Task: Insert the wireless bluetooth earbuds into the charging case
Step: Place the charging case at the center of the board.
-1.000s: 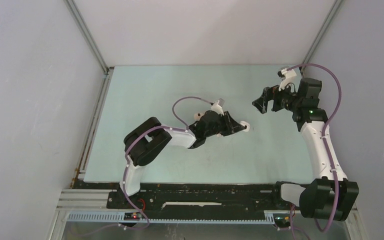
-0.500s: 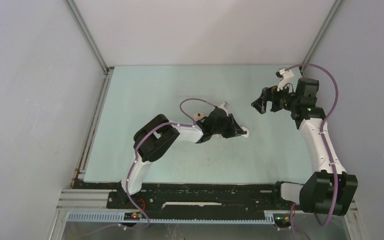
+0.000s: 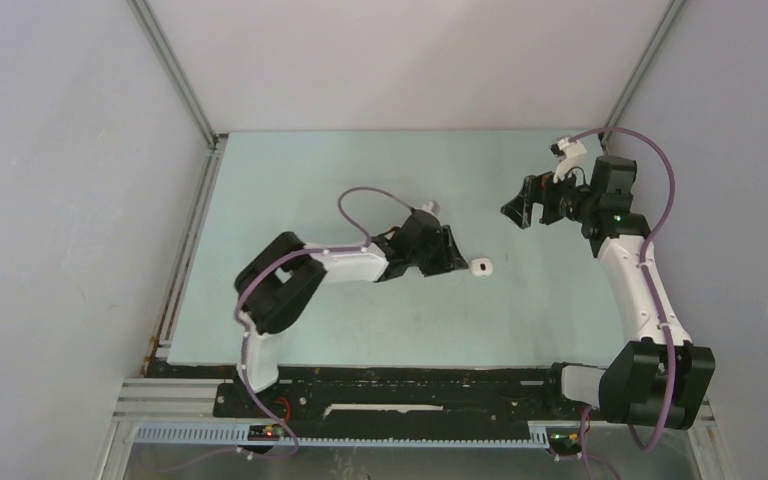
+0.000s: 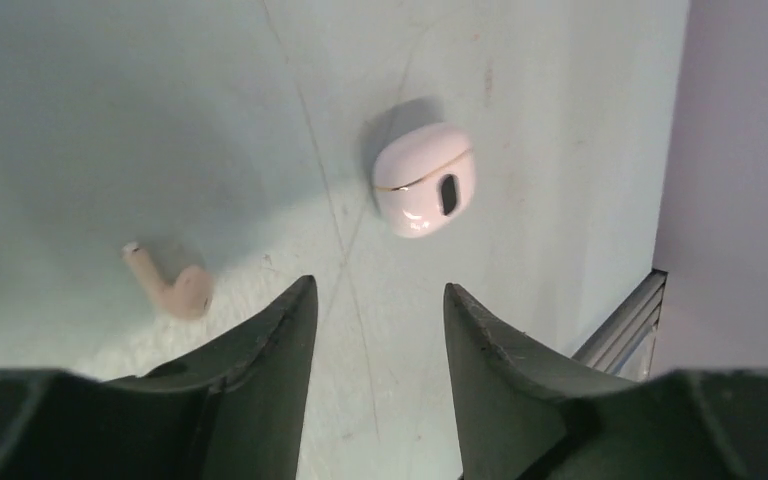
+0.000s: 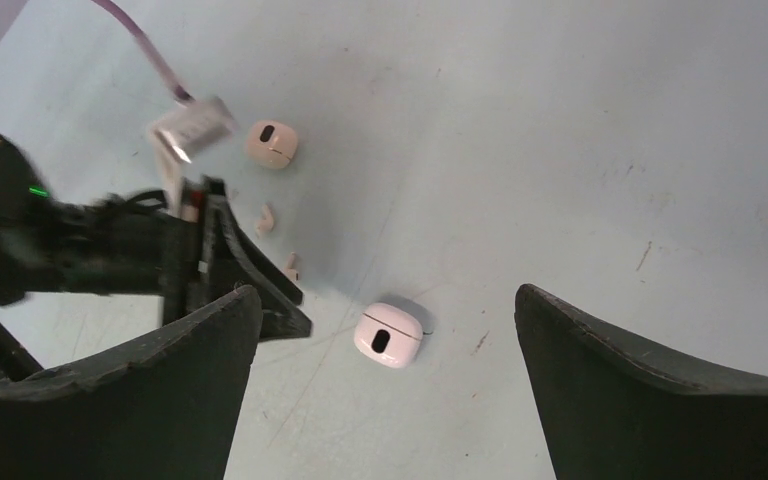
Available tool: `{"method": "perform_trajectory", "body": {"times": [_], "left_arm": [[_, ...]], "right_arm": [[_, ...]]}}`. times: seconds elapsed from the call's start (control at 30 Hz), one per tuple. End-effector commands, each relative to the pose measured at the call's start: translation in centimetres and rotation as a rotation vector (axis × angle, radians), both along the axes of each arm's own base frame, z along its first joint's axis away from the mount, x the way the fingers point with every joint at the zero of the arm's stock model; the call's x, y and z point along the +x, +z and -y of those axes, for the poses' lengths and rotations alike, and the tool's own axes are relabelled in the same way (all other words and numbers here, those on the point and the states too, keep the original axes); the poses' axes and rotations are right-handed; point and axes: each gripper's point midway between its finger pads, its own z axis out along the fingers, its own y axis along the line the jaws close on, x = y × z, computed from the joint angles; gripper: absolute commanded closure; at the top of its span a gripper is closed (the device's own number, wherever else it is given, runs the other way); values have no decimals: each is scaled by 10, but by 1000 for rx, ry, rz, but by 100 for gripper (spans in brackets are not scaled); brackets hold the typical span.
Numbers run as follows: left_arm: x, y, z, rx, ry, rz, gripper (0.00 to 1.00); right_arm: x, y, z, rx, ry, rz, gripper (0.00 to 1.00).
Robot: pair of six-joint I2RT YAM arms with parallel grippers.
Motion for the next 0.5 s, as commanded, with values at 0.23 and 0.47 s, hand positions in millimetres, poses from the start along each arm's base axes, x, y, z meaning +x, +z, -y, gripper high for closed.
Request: {"method": "perform_trajectory", "body": {"times": [0.23, 0.47], "left_arm": [[26, 217, -92, -87, 148, 462, 0], [24, 337, -154, -180, 369, 579, 0]], "right_arm": [[-1, 2, -12, 57, 68, -6, 0], [-6, 2, -18, 86, 102, -20, 0]]}}
